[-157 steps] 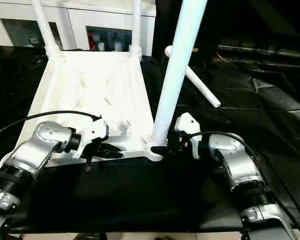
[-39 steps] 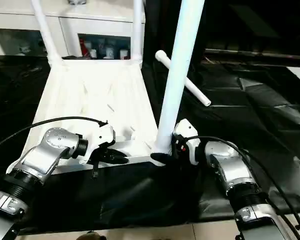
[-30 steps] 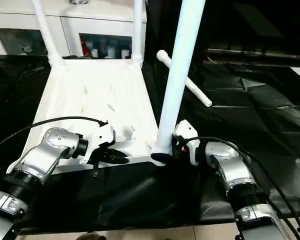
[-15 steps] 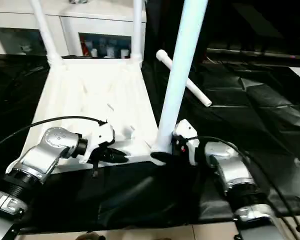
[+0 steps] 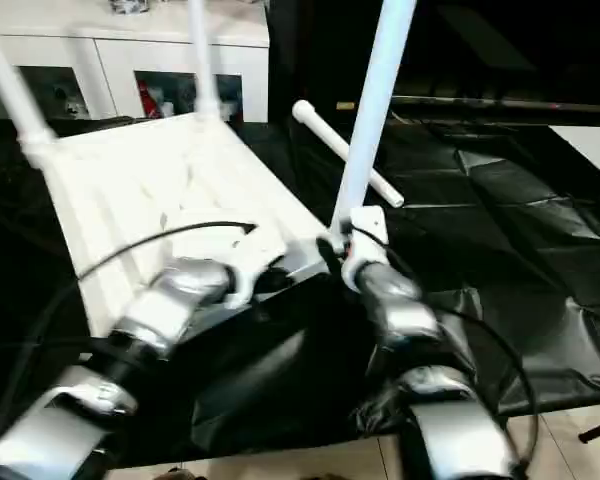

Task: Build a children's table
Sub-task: Rotate leg to tighten

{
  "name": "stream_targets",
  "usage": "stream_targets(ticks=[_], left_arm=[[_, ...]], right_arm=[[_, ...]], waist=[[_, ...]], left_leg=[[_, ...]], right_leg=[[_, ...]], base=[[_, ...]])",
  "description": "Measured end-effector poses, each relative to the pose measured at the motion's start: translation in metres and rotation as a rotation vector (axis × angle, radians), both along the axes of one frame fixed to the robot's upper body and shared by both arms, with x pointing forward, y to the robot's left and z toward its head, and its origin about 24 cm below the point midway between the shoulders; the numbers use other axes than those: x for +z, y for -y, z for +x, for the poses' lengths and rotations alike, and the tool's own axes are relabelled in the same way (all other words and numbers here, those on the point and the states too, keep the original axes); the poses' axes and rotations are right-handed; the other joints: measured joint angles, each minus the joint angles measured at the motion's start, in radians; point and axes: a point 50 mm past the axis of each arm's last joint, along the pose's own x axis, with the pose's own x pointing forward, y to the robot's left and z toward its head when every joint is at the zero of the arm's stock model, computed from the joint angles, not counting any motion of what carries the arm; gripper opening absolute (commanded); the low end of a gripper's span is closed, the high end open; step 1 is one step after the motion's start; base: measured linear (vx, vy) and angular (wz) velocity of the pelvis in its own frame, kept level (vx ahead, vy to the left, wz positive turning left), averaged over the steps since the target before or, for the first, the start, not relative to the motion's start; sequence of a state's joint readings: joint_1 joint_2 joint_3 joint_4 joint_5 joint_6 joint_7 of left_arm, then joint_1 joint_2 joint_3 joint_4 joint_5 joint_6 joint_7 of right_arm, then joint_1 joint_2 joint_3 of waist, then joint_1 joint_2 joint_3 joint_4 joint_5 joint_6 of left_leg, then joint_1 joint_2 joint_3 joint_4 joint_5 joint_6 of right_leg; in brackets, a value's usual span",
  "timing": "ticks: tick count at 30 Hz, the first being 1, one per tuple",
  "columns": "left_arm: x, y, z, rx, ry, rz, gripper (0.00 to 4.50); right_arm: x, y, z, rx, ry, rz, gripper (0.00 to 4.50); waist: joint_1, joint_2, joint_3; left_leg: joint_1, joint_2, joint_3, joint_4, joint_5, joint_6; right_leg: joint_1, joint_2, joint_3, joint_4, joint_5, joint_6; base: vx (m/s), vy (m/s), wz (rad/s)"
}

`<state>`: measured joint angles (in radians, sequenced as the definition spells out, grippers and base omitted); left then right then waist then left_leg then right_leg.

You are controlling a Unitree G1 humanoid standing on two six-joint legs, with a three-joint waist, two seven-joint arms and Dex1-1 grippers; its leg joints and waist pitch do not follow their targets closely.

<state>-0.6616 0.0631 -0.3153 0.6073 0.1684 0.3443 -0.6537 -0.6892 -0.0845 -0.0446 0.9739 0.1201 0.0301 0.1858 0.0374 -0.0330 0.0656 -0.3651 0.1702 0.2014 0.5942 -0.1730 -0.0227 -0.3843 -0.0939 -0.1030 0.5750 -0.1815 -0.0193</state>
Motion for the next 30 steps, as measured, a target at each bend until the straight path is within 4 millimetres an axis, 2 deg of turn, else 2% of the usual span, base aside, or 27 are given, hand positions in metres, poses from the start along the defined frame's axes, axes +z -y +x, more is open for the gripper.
stream_targets(ticks=[1,7,9,13,16,20,23,28,29,30], left_arm=[[0.000,0.000,0.000,0.000,0.001,0.000,0.00],[0.002,-0.006,0.002,-0.004,0.002,-0.001,0.00],[0.003,-0.014,0.003,-0.021,0.000,-0.003,0.00],[0.006,-0.035,0.003,-0.080,0.009,0.008,0.00],[0.007,-0.044,-0.001,-0.138,-0.028,-0.011,0.00],[0.010,-0.056,-0.006,-0.222,-0.071,-0.027,0.00],[0.011,-0.070,-0.015,-0.320,-0.103,-0.038,0.00],[0.013,-0.072,-0.017,-0.363,-0.123,-0.045,0.00],[0.013,-0.072,-0.018,-0.366,-0.124,-0.045,0.00],[0.013,-0.072,-0.018,-0.367,-0.124,-0.045,0.00]], right_arm=[[0.000,0.000,0.000,0.002,0.003,0.002,3.29],[0.001,-0.003,-0.001,0.044,0.035,0.027,3.77],[0.003,-0.001,-0.001,0.129,0.043,0.033,3.92],[0.016,0.012,-0.006,0.330,0.076,0.037,3.92],[0.025,0.023,-0.011,0.484,0.104,-0.015,3.92],[0.035,0.026,-0.017,0.653,0.118,-0.042,3.92],[0.034,0.031,-0.026,0.767,0.082,-0.044,3.92],[0.033,0.034,-0.034,0.860,0.044,-0.038,3.92],[0.032,0.034,-0.035,0.873,0.038,-0.041,3.65],[0.032,0.034,-0.035,0.879,0.035,-0.046,3.57]], waist=[[-0.001,0.000,0.000],[-0.002,-0.001,0.001],[-0.004,-0.001,0.001],[-0.001,-0.002,0.002],[0.009,-0.003,0.002],[0.022,-0.003,0.002],[0.031,-0.003,0.002],[0.045,-0.005,0.002],[0.048,-0.005,0.002],[0.049,-0.005,0.002]], left_leg=[[0.000,-0.001,0.000,0.000,0.000,0.000],[-0.002,0.000,0.000,-0.002,0.000,0.000],[-0.004,0.000,0.000,-0.003,0.000,0.000],[-0.009,0.001,0.000,-0.004,0.000,0.000],[-0.009,0.001,0.001,-0.004,0.000,0.000],[-0.009,0.001,0.003,-0.003,0.000,0.000],[-0.008,0.001,0.003,-0.003,0.000,0.000],[-0.008,0.001,0.005,-0.003,-0.001,-0.001],[-0.008,0.001,0.005,-0.003,-0.001,-0.001],[-0.008,0.002,0.005,-0.004,-0.001,-0.001]], right_leg=[[0.000,0.000,0.001,0.000,0.000,0.000],[-0.005,0.000,0.001,0.001,0.000,0.000],[-0.008,0.000,0.000,0.001,0.000,0.000],[-0.015,0.001,-0.001,0.003,0.001,-0.001],[-0.014,0.001,0.001,0.004,0.003,-0.002],[-0.015,0.001,0.003,0.004,0.010,-0.003],[-0.015,0.001,0.003,0.007,0.016,-0.004],[-0.018,0.001,0.007,0.017,0.018,-0.008],[-0.019,0.001,0.007,0.020,0.017,-0.007],[-0.019,0.001,0.007,0.021,0.017,-0.007]], base=[[0.000,0.000,0.00],[0.000,0.000,0.00],[0.000,0.000,0.00],[0.000,0.000,0.00],[0.000,0.000,0.00],[0.000,0.000,0.00],[0.000,0.000,0.00],[0.000,0.000,0.00],[0.000,0.000,0.00],[0.000,0.000,0.00]])
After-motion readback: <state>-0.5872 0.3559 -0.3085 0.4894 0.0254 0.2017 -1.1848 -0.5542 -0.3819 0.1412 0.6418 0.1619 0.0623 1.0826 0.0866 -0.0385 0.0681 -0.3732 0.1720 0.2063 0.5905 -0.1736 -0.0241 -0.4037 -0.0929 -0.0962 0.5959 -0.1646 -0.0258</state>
